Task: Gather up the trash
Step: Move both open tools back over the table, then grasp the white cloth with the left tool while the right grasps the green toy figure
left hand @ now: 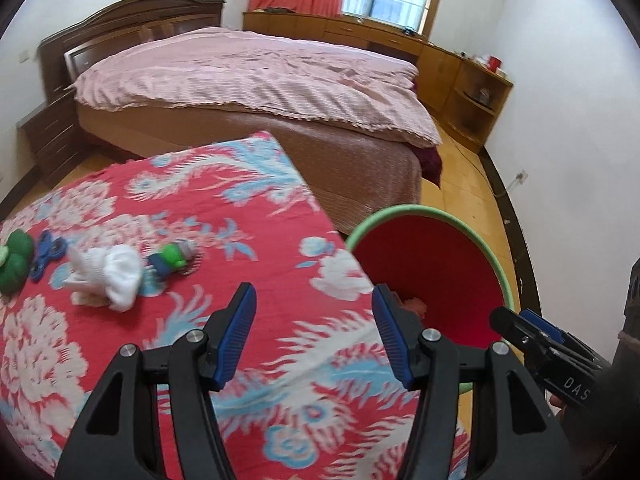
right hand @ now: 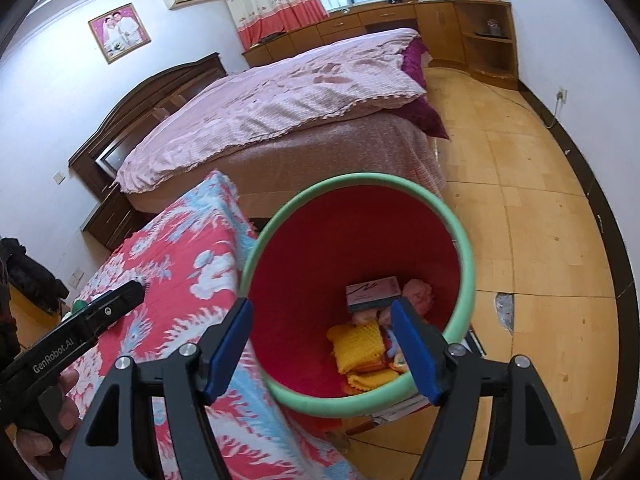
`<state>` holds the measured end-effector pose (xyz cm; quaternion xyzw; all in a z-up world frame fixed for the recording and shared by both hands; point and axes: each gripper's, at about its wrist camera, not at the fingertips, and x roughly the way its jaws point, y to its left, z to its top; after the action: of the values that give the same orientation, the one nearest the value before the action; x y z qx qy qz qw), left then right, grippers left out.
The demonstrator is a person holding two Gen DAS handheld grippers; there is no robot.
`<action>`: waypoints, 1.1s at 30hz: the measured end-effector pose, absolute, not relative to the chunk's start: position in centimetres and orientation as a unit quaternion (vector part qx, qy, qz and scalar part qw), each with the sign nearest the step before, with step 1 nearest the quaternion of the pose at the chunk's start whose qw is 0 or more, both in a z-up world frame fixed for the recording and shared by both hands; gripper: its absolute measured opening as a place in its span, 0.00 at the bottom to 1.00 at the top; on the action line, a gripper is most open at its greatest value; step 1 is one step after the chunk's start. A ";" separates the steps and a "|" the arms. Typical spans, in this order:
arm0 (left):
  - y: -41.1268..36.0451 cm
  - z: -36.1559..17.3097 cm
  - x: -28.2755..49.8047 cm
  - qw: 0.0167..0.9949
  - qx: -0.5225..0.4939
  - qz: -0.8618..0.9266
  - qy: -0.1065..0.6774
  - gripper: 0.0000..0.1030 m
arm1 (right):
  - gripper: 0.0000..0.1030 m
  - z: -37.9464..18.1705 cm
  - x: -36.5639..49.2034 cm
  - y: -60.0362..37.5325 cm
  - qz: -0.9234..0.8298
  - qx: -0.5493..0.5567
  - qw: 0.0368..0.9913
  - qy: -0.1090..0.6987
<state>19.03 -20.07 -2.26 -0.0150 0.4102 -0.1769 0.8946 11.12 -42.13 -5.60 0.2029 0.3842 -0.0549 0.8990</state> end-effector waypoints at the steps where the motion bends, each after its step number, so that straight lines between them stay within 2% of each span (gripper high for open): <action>1: -19.4 -2.1 19.1 0.896 -0.018 -0.173 0.409 0.58 | 0.72 -5.4 11.2 -41.8 -0.053 0.201 0.899 0.384; 12: -11.8 -0.6 20.2 0.913 -0.038 -0.107 0.391 0.58 | 0.72 -3.8 13.2 -37.1 -0.021 0.184 0.904 0.385; 22: -6.4 -3.0 22.1 0.903 -0.066 -0.074 0.419 0.58 | 0.72 -3.8 15.4 -33.1 -0.005 0.173 0.902 0.396; 33: -4.7 -6.5 25.0 0.890 -0.073 -0.073 0.444 0.58 | 0.72 -5.0 17.6 -30.5 -0.006 0.159 0.896 0.415</action>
<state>25.03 -4.70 -6.46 -0.0731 0.4435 -0.0728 0.8903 17.63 -30.51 -4.95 0.1593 0.4151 -0.0061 0.8957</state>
